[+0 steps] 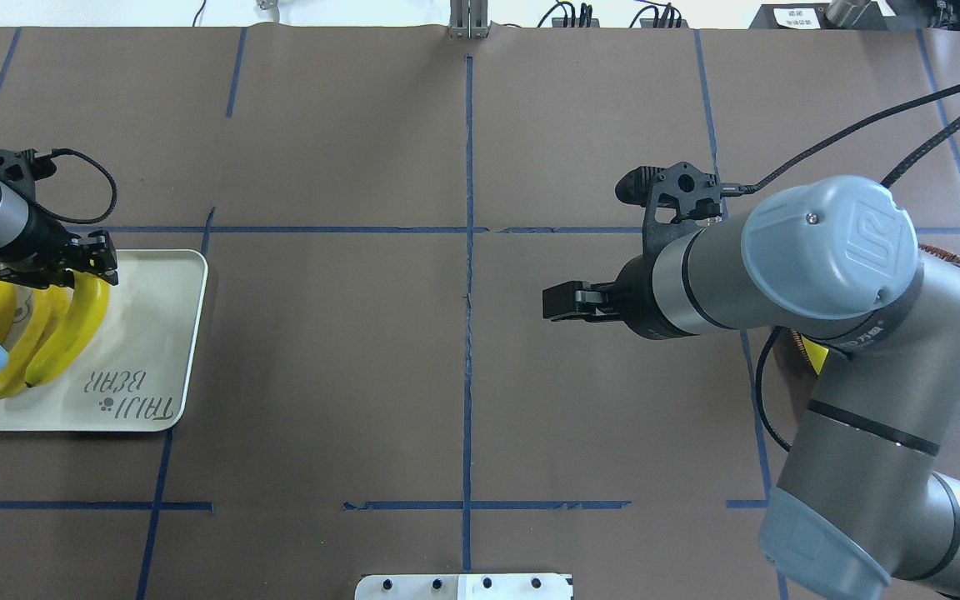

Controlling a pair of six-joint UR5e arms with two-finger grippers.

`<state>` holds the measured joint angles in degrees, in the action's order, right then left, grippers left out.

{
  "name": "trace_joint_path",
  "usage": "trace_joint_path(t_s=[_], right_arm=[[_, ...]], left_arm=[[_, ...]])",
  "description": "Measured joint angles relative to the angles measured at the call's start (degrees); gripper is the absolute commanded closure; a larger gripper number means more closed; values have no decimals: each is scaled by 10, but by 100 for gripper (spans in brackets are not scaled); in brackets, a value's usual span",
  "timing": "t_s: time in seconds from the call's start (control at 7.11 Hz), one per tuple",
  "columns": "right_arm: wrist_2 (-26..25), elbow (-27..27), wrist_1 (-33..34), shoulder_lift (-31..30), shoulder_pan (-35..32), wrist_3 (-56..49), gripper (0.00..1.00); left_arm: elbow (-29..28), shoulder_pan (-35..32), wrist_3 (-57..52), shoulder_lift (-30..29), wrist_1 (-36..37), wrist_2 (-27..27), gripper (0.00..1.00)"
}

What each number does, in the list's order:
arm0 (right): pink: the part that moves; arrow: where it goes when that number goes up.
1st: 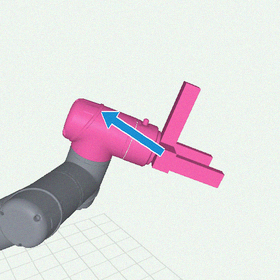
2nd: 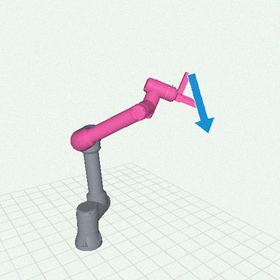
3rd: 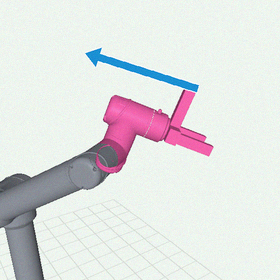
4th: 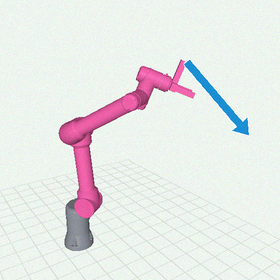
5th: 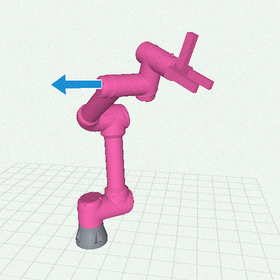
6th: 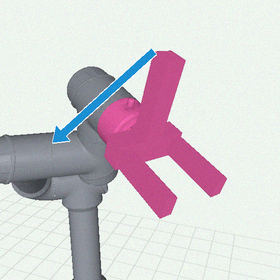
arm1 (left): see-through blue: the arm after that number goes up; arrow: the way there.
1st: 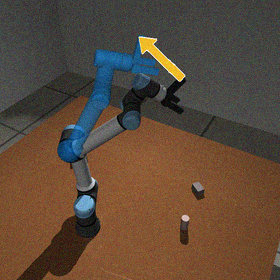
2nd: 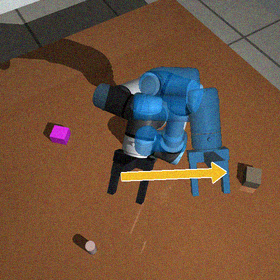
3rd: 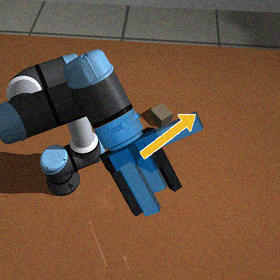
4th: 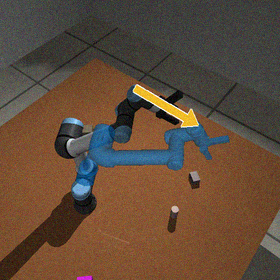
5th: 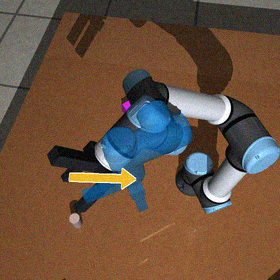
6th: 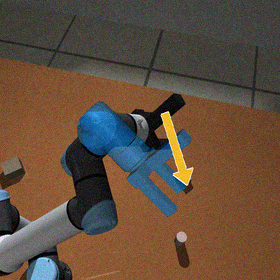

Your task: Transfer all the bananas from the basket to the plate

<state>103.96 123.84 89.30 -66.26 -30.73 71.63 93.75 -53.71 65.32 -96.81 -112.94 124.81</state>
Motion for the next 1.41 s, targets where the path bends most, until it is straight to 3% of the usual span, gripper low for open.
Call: trace_joint_path(t_s=[0.56,0.98,1.41], right_arm=[[0,0,0,1,0,0,0],[2,3,-1,-13,-4,-1,0],[8,22,-20,-107,-20,-29,0]], left_arm=[[5,0,-3,14,-1,-21,0],[49,-4,-3,5,27,-2,0],[82,-1,34,-45,68,7,0]])
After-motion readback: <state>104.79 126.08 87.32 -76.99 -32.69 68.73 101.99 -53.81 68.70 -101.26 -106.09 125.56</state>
